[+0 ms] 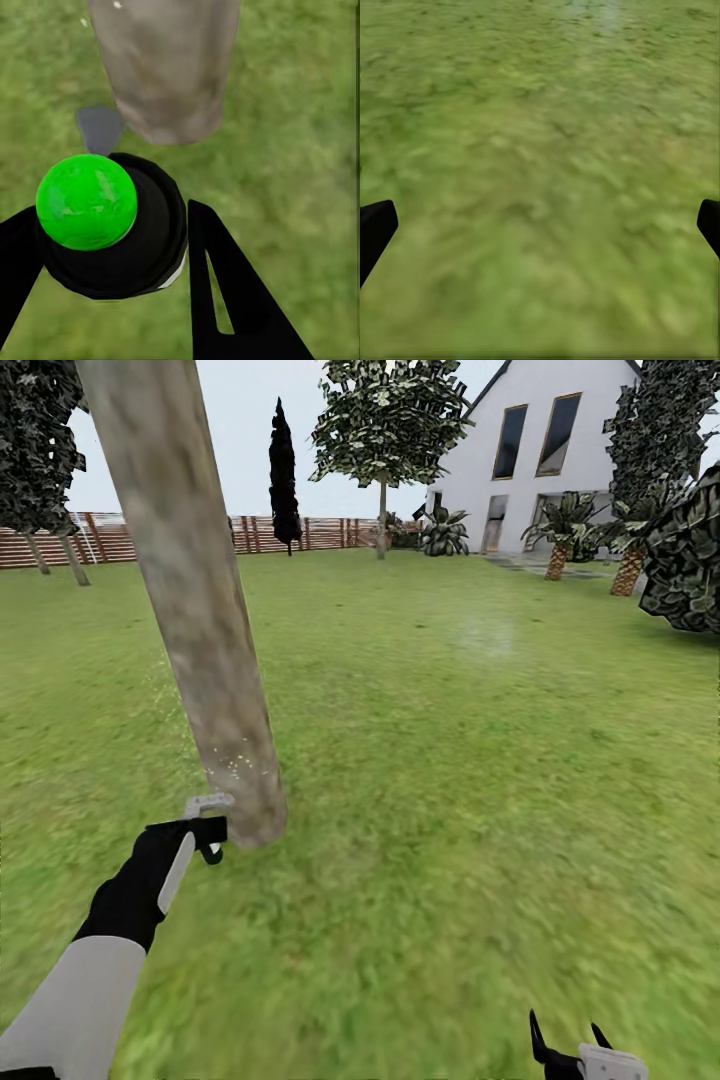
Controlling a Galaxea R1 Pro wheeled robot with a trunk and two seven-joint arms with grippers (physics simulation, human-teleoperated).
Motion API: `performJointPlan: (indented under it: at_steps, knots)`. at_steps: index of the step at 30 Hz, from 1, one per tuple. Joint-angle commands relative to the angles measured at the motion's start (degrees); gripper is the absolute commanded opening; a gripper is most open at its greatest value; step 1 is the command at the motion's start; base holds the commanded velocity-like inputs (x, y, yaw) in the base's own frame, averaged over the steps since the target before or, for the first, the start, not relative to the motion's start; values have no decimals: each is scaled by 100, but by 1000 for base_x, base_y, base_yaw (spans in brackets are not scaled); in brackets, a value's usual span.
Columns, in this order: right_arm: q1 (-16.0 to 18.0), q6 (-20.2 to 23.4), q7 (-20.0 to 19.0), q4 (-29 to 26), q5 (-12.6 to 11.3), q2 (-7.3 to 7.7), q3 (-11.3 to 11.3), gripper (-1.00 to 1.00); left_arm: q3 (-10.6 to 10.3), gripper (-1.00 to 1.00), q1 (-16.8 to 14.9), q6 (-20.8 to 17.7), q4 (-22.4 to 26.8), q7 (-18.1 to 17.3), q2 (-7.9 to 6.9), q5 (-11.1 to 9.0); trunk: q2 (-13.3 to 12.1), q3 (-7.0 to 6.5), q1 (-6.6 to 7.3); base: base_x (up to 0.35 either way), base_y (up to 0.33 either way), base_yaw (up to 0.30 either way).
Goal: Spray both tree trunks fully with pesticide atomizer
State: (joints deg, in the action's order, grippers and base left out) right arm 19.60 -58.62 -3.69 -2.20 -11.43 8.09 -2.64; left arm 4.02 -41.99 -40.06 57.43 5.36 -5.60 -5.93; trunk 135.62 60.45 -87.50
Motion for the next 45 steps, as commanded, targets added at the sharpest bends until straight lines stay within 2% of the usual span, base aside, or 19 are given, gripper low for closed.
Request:
performJointPlan:
  at_steps: [1, 3, 7, 11, 13, 16, 22, 24, 26, 29, 33, 35, 37, 41, 45]
  knots:
    - [0, 0, 0, 0, 0, 0, 0, 100, -5, -100, -43, -33, 113, 4, 8, 4, 0, 0, 0, -16, 0, 0]
    - [0, 0, 0, 0, 0, 0, 0, 100, 0, -100, -305, -389, 166, 8, 39, 21, 0, 0, 0, -5, 0, 0]
    - [0, 0, 0, 0, 0, 0, 1, 100, 33, -100, -621, -758, 186, 0, -66, 37, 0, 0, 0, 0, 0, 0]
    - [0, 0, 1, 0, 0, 0, 1, 100, -5, -100, -678, -1059, 337, -7, 45, 2, 0, 0, 0, 0, 0, 0]
    - [0, 0, 0, 0, 0, 0, 1, 100, 10, -100, -737, -1103, 366, -8, -11, -8, 0, 0, 0, 0, 0, 0]
    - [0, 0, 0, 0, 0, 0, 1, 100, 23, -100, -818, -1297, 415, -9, -237, -15, 0, 0, 0, 0, 0, 0]
    - [0, 0, 0, 0, 0, 0, 1, 100, -50, -100, -833, -1345, 788, -9, -60, -14, 0, 0, 0, -124, 0, 0]
    - [0, 0, 0, 0, 0, 0, 1, 100, -77, -100, -971, -1503, 795, -9, -64, -19, 0, 0, 0, -8, 0, 0]
    - [0, 0, 0, 0, 0, 0, 1, 100, -64, -100, -1143, -1718, 793, -9, -137, -22, 0, 0, 0, -1, 0, 0]
    - [0, 0, 0, 0, 0, 0, 1, 100, -47, -100, -1257, -1768, 788, -15, -228, -21, 0, 0, 0, 0, 0, 0]
    - [0, 0, 0, 0, 0, 0, 1, 100, -81, -100, -1393, -1777, 804, -18, -77, -22, 0, 0, 0, 0, 0, 0]
    - [0, 0, 0, 0, 0, 0, 1, 100, -74, -100, -1468, -1784, 801, -18, -127, -22, 0, 0, 0, 0, 0, 0]
    - [0, 4, 0, 0, 0, 0, 1, 100, -23, -100, -1599, -1785, 796, -18, -498, -30, 0, 0, 0, 0, 0, 0]
    - [0, 8, 0, 0, 0, 0, 1, 100, -54, -100, -1702, -1793, 802, -24, -444, -31, 0, 0, 0, 0, 0, 0]
    - [0, 9, 0, 0, 0, 0, 1, 100, -64, -100, -1648, -1794, 807, -290, -456, -19, 0, 0, 0, 0, 0, 0]
